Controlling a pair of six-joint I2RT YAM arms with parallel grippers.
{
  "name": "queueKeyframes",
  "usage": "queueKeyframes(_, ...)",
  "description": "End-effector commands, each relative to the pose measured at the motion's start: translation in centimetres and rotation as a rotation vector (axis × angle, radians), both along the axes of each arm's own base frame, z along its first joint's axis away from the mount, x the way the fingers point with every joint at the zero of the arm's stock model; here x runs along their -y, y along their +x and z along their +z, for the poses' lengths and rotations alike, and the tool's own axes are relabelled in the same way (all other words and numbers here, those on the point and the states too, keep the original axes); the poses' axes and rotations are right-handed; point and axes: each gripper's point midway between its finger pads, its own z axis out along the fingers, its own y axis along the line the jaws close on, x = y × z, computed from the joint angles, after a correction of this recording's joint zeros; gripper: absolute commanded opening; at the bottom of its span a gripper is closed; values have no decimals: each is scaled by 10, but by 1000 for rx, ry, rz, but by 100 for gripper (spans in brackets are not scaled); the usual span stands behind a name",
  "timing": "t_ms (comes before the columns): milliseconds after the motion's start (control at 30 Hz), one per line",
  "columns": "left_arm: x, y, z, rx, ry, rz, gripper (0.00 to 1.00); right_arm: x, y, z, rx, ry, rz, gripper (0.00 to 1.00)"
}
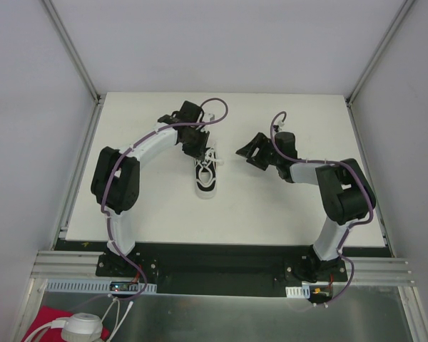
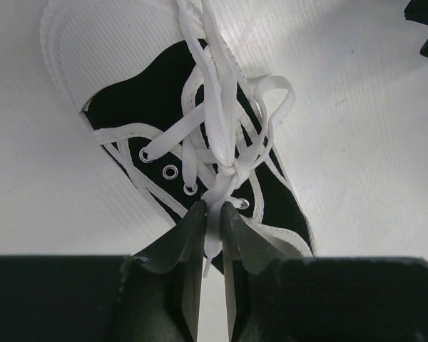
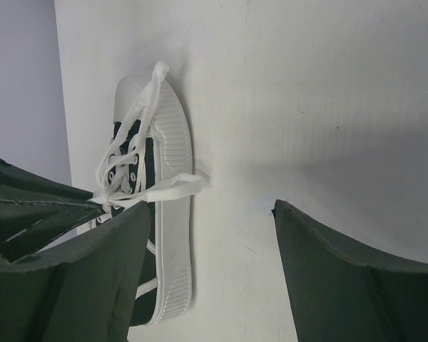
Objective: Tie the shoes
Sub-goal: Tie the shoelace on the shoe.
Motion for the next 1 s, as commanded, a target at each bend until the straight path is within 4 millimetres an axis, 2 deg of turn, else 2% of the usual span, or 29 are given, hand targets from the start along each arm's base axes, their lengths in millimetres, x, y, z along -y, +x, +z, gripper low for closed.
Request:
queueKeyframes(0,-3,4,24,66,17,0,13,-5,8,8,34,28,-1,73)
queueKeyframes(33,-3,4,25,67,19,0,6,-5,8,7,32,31,-1,73)
queueKeyframes(100,-4,3,24,63,18,3,4,-5,9,8,32,35,-1,73)
queueKeyframes(233,-5,2,26,64,24,10,22,-6,8,7,30,37,2,73)
queueKeyframes(400,-7,3,30,77,25,15,23,-7,7,5,22,47,3,73)
queueKeyframes(433,-7,4,31,81,25,18,23,-8,7,6,24,51,4,73)
queueKeyframes(500,-7,3,31,79,25,20,14,-7,7,5,18,55,3,73)
queueKeyframes(633,-9,4,33,86,30,29,9,-9,7,4,15,63,5,73)
queueKeyframes(733,-11,4,35,94,35,33,1,-10,7,4,14,69,9,73)
queueKeyframes(967,-16,4,42,118,52,40,0,-12,7,4,15,72,13,73)
